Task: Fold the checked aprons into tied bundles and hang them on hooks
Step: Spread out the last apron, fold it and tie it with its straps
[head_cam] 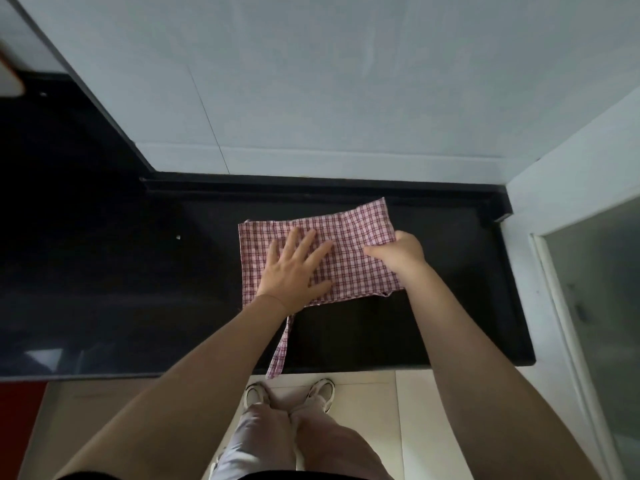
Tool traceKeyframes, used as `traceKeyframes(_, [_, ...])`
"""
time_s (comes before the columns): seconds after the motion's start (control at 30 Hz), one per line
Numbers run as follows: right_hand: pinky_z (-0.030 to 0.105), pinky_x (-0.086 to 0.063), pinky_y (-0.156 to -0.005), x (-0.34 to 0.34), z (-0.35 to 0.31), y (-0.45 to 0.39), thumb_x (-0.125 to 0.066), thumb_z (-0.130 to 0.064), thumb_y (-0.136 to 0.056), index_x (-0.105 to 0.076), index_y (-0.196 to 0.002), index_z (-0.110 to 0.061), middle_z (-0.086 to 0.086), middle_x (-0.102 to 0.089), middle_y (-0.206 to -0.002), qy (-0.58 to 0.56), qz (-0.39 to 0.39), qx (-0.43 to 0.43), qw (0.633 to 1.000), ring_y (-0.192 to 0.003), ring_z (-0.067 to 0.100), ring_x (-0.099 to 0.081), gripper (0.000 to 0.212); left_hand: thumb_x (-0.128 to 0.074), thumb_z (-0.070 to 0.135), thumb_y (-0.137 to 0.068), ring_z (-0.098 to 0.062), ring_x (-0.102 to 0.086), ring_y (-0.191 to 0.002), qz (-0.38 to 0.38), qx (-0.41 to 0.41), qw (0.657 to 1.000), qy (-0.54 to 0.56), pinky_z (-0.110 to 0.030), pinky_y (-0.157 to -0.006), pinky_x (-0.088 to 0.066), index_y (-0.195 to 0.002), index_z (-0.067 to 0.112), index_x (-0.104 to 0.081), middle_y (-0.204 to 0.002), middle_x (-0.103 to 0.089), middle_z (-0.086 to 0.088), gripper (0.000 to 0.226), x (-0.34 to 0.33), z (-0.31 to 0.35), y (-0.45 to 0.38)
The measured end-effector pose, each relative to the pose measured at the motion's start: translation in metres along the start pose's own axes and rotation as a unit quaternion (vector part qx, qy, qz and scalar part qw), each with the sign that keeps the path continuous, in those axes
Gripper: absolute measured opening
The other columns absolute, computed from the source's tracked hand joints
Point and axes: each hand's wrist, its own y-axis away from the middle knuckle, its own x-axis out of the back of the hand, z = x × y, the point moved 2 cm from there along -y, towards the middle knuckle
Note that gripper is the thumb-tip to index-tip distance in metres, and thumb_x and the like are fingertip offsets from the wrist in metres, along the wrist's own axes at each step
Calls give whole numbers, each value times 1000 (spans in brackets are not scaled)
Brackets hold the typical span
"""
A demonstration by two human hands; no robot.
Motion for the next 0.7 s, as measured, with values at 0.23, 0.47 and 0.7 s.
traceKeyframes(0.23, [24, -48, -66, -4, -29, 29, -64, -26, -94, -61, -105, -19, -6, -61, -91, 113, 40, 139, 983, -78, 9, -59, 14, -47, 94, -65, -34, 11, -152, -65, 62, 996, -7, -56, -120, -8, -154, 31, 23, -163, 23, -10, 129, 0, 6, -19])
traceKeyframes(0.47, [37, -58, -81, -61, -50, 61, -62, -26, -94, -45, -135, -13, 6, -60, -118, 235, 19, 211, 949, -99, 22, -63, 46, -71, 65, -74, -32, -6, -151, -7, 66, 993, 102, -55, -120, -15, -157, 23, -11, -164, -7, -9, 111, 13, -1, -15])
traceKeyframes(0.7, [24, -47, -58, -102, -57, 75, -65, -22, -94, -45, -124, -15, -2, -56, -96, 226, 78, 221, 946, -70, 10, -56, 38, -63, 19, -92, -14, -59, -82, 112, 351, 842, 395, -26, -71, -48, -127, 19, -56, -100, -64, -1, 35, 7, -57, 44])
